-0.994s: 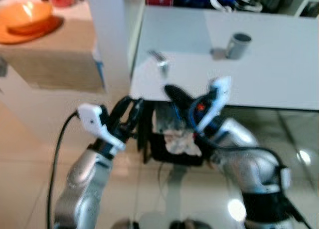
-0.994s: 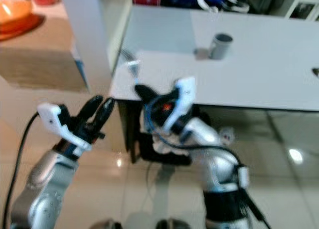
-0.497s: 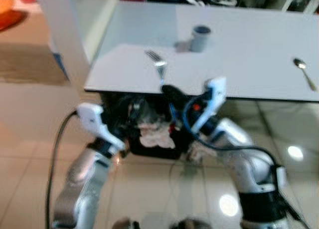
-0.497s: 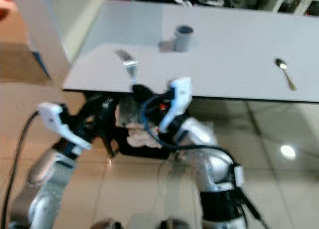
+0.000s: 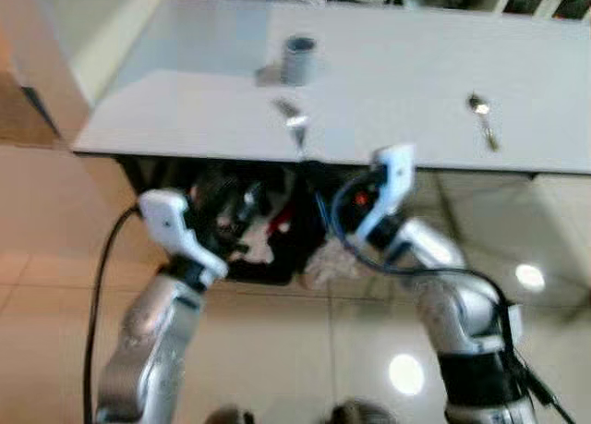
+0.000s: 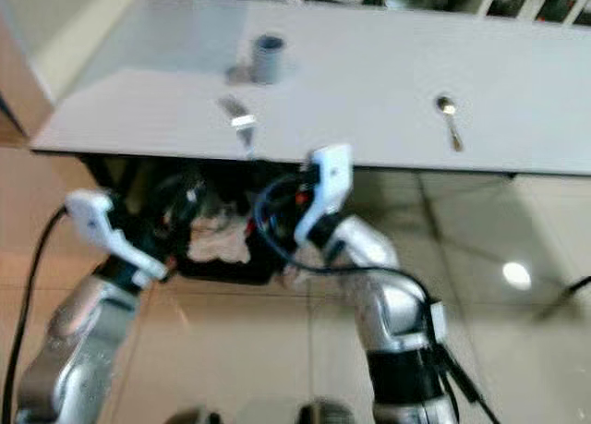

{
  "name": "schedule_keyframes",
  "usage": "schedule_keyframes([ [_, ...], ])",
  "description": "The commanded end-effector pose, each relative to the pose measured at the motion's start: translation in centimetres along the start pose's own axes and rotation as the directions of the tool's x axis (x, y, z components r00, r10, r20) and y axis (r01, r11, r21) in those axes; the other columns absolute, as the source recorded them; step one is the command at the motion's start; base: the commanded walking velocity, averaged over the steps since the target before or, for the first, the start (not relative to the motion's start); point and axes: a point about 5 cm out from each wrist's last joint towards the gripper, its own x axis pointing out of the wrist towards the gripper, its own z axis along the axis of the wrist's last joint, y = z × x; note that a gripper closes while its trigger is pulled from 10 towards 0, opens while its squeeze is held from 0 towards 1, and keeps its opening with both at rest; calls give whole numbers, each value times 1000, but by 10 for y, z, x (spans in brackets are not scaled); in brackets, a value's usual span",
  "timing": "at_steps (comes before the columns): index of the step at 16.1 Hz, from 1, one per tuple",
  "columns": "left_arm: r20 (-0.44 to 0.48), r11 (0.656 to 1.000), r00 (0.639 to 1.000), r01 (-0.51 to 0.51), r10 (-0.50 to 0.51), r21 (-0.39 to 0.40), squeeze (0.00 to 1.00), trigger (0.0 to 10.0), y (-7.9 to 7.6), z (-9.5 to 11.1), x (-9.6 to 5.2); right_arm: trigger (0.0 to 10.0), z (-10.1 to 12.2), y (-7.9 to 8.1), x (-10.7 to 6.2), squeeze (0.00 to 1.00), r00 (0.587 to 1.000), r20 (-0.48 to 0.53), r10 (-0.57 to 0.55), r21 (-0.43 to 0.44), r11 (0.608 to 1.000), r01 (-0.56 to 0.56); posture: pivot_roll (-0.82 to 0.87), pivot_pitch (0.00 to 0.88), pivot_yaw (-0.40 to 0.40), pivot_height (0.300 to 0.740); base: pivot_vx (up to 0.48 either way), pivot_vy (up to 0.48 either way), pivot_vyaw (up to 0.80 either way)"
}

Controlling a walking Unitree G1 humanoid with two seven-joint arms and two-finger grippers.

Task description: Setting the table

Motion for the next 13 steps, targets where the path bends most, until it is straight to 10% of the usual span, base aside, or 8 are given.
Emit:
schedule_keyframes([
  [1, -8, 1000, 1000, 6, -6, -3, 0, 10000, -3, -3, 2, 10000, 5, -8, -2, 0, 999, 7, -47, -38, 998, 47, -105, 108, 5, 740, 0, -446, 0],
  [13, -40, 999, 999, -13, 14, 33, 0, 10000, -1, -9, 7, 10000, 4, -26, -3, 0, 984, 9, -180, -105, 978, 180, -113, 93, 3, 740, 0, -445, 0],
])
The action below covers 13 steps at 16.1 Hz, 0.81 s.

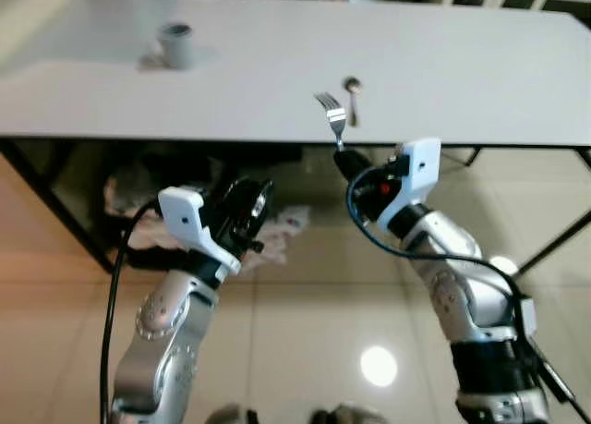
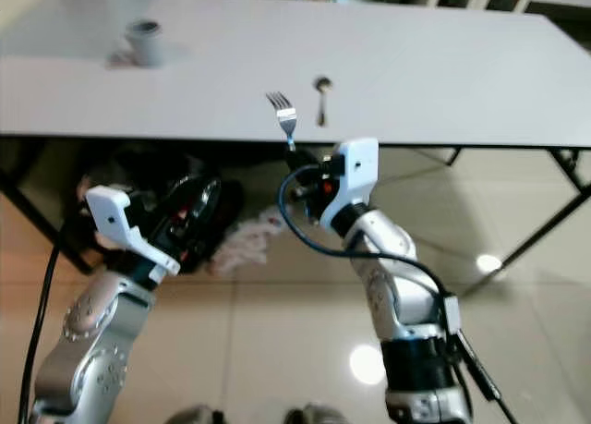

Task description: Setting the table

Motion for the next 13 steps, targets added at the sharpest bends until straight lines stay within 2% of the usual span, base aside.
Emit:
schedule_keyframes([
  [1, -22, 999, 999, -37, 38, 25, 0, 10000, 5, -2, 1, 10000, 2, 4, 3, 0, 1000, 10, 11, -10, 1000, -11, -112, 94, 4, 740, 0, 0, 0],
  [4, -45, 994, 995, -89, 92, 63, 0, 10000, 12, -5, 1, 10000, 2, 1, 3, 0, 1000, 0, -22, -45, 999, 22, -113, 96, 7, 740, 0, 0, 0],
  [5, -39, 992, 994, -98, 101, 79, 0, 10000, 13, -4, 0, 10000, 0, 0, 4, 0, 999, -16, -48, -58, 997, 47, -111, 98, 7, 740, 435, 0, 0],
  [7, -19, 992, 994, -104, 105, 73, 0, 10000, 14, -1, 1, 10000, 0, 1, 5, 0, 999, -19, -37, -48, 998, 36, -112, 100, 9, 740, 480, 0, -800],
  [9, -14, 992, 994, -105, 106, 73, 0, 10000, 13, 2, 2, 10000, 4, 1, 7, 0, 998, -9, -55, -88, 995, 54, -111, 104, 10, 740, 480, 0, 0],
  [10, -14, 992, 995, -102, 103, 77, 0, 10000, 12, 2, 2, 10000, 7, 0, 6, 0, 999, 16, -45, -72, 996, 46, -109, 105, 9, 740, 480, 0, 0],
  [11, -12, 992, 995, -101, 102, 77, 0, 10000, 11, 2, 2, 10000, 5, -1, 6, 0, 999, -16, -33, -102, 994, 32, -109, 106, 8, 740, 480, 0, 800],
  [13, -7, 992, 995, -102, 103, 79, 0, 10000, 11, 3, 3, 10000, 4, 5, 4, 0, 1000, 12, 14, -49, 999, -13, -108, 109, 8, 740, 480, 0, 0],
])
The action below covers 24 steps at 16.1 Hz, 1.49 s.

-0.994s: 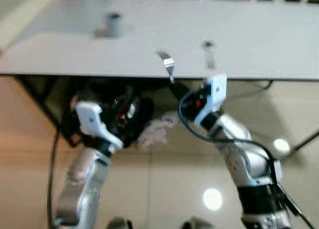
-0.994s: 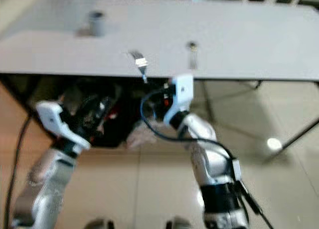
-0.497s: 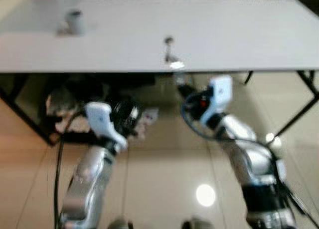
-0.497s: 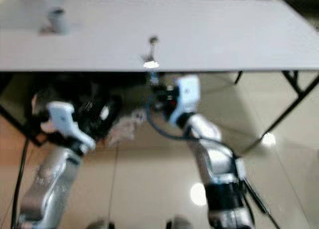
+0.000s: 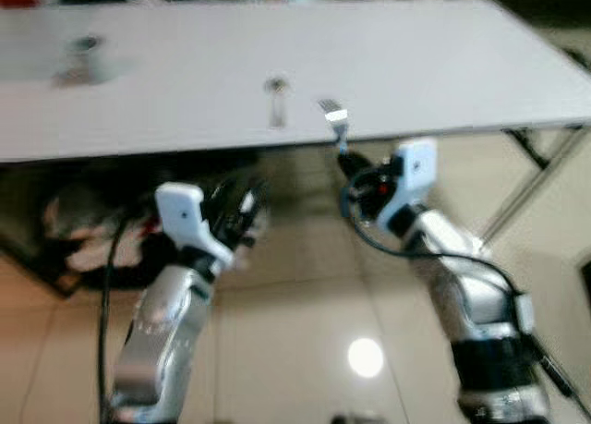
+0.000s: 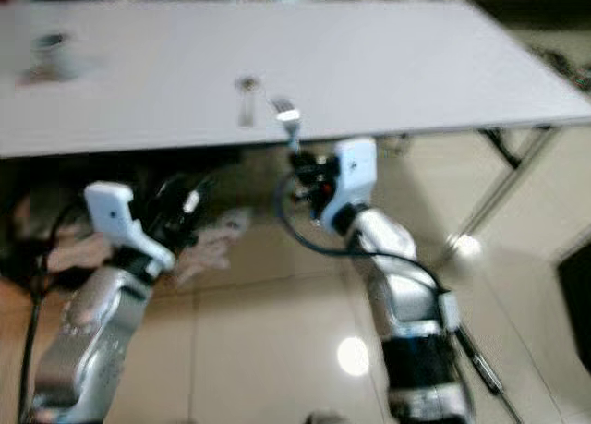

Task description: Setting the table

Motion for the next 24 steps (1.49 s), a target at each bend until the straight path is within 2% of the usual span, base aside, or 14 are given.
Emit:
schedule_keyframes([
  [1, 11, 1000, 1000, 4, -4, 7, 0, 10000, -2, 3, 1, 10000, 5, 0, -1, 0, 1000, 1, 8, -44, 999, -8, -111, 111, 9, 740, 480, 0, 0],
  [10, 10, 1000, 1000, 11, -11, 15, 0, 10000, -4, 5, 1, 10000, 4, 0, 0, 0, 1000, -16, -5, -66, 998, 4, -111, 117, 8, 740, 480, 0, 0],
  [16, 1, 1000, 1000, 14, -14, 23, 0, 10000, -6, 4, 1, 10000, 6, -9, 3, 0, 994, -34, -106, -102, 990, 102, -114, 120, 8, 740, 480, 0, 0],
  [18, -2, 999, 1000, 15, -15, 33, 0, 10000, -8, 3, 2, 10000, 3, -20, 5, 0, 971, -72, -226, -138, 967, 215, -112, 124, 6, 740, 0, 0, 0],
  [19, -12, 999, 1000, 15, -15, 47, 0, 10000, -9, 2, 2, 10000, 0, -29, 5, 0, 942, -97, -321, -162, 939, 303, -112, 128, 4, 740, 0, 0, 0],
  [21, -18, 998, 1000, 14, -13, 57, 0, 10000, -9, 1, 0, 10000, 0, -36, 3, 0, 915, -108, -388, -161, 915, 369, -111, 133, 3, 740, 0, 0, 0],
  [22, -31, 997, 999, 14, -11, 71, 0, 10000, -9, 0, -1, 10000, 0, -42, -1, 0, 889, -119, -443, -145, 893, 426, -115, 137, 1, 740, 0, 0, 0],
  [24, -49, 998, 999, 0, 3, 65, 0, 10000, -9, -3, -3, 10000, -5, -43, -8, 0, 867, -151, -475, -139, 879, 457, -122, 150, 3, 740, 0, 0, 0],
])
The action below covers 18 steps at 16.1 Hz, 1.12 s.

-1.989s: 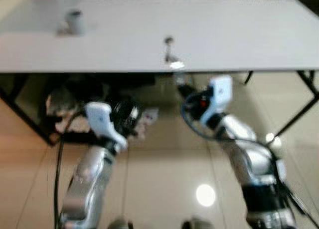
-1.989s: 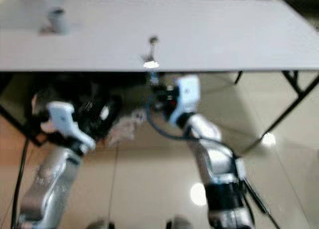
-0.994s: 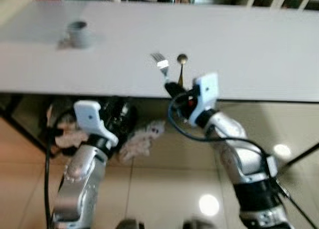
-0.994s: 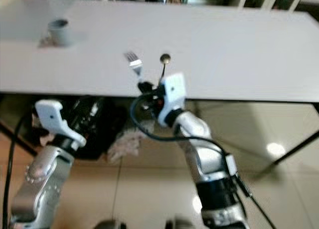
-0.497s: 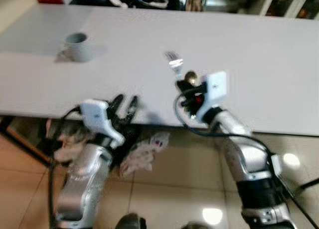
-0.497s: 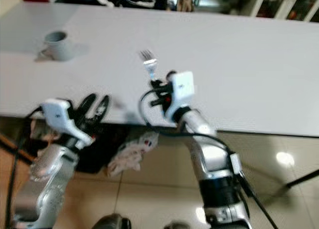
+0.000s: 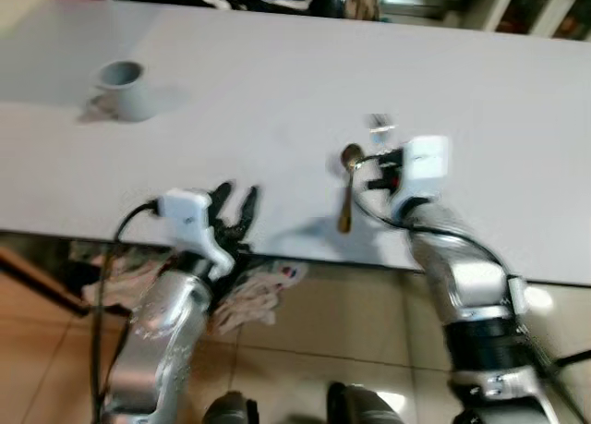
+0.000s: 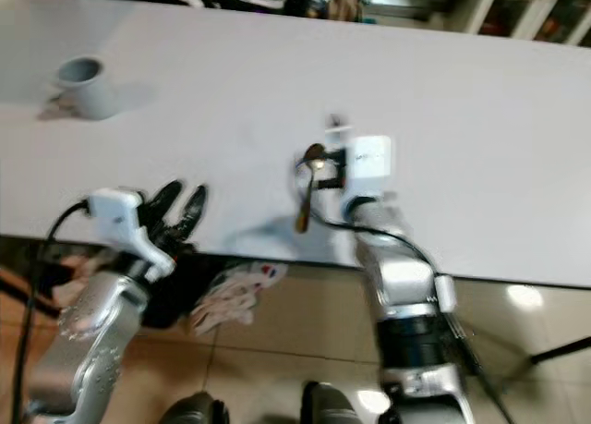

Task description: Setting the table

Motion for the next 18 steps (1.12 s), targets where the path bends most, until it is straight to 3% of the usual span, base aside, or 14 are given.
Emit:
schedule_keyframes([
  [1, 1, 1000, 1000, 8, -8, -2, 0, 10000, -6, 2, 0, 10000, -2, -10, -7, 0, 999, -11, -48, 4, 999, 48, -127, 154, 3, 740, 0, 0, 0],
  [4, -23, 1000, 1000, 1, -1, 5, 0, 10000, -11, -2, -5, 10000, -9, -12, -14, 0, 995, -24, -95, 20, 995, 96, -134, 183, 7, 740, 0, 0, 0],
  [7, -31, 1000, 1000, -1, 1, 6, 0, 10000, -14, -1, -10, 10000, -1, -20, -7, 0, 989, -1, -150, 25, 988, 150, -132, 210, 6, 740, 0, 0, 0],
  [11, -48, 1000, 999, -9, 10, 6, 0, 10000, -18, -1, -16, 10000, -3, -9, 0, 0, 997, -5, -78, 60, 995, 78, -130, 244, 5, 740, 0, 0, 0],
  [15, -45, 1000, 999, -4, 5, 17, 0, 10000, -24, 5, -19, 10000, 18, 4, 8, 0, 997, 81, -9, 100, 995, 1, -115, 284, -2, 740, 0, 0, 0],
  [18, -44, 1000, 999, -18, 19, 23, 0, 10000, -24, 7, -22, 10000, 12, 4, 6, 0, 998, 44, -41, 35, 999, 39, -111, 291, -9, 740, 0, 0, 0],
])
